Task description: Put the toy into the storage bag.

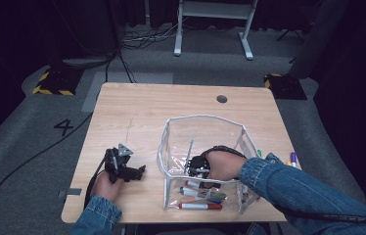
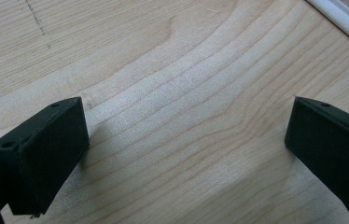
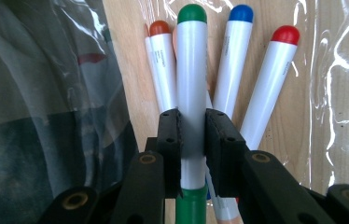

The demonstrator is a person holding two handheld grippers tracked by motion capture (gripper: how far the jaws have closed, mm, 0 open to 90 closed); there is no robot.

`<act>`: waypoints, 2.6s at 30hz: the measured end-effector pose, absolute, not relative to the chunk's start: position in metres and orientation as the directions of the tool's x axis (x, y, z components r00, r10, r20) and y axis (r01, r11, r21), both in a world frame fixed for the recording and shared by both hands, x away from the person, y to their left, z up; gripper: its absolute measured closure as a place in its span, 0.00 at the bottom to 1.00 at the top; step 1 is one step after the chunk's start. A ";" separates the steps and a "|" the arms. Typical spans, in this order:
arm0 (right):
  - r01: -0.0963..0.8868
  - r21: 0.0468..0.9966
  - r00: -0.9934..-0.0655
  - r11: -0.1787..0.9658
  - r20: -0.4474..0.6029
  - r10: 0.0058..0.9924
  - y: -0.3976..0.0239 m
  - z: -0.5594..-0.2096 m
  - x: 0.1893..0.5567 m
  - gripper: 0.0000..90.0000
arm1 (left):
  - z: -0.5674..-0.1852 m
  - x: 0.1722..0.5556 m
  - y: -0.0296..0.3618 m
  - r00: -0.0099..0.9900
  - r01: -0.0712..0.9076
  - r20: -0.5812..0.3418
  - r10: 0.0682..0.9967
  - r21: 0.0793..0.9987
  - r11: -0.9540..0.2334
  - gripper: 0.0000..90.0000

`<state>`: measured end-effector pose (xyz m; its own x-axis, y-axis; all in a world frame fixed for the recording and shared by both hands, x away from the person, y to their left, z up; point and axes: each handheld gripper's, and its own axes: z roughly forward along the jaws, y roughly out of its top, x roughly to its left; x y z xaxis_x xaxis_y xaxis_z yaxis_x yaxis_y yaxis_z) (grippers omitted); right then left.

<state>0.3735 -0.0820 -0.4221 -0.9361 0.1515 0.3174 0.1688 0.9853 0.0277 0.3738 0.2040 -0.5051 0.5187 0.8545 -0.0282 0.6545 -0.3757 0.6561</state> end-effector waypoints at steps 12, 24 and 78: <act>0.209 0.109 -0.956 0.972 0.233 0.179 -0.086 -0.420 0.380 0.62 | -0.505 0.374 0.204 0.519 0.655 -0.028 0.855 0.656 -0.376 0.00; 0.321 0.373 -0.947 0.871 0.125 0.296 -0.125 -0.355 0.391 0.54 | -0.505 0.374 0.204 0.519 0.654 -0.028 0.854 0.656 -0.376 0.00; 0.742 0.537 -0.543 0.402 0.129 0.830 -0.349 -0.455 0.398 0.54 | -0.505 0.374 0.204 0.518 0.655 -0.029 0.855 0.656 -0.375 0.00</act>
<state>0.3975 -0.3488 -0.4550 -0.5433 0.8296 0.1289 0.7416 0.4023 0.5369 0.3736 0.2039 -0.5049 0.5183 0.8547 -0.0288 0.6553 -0.3753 0.6555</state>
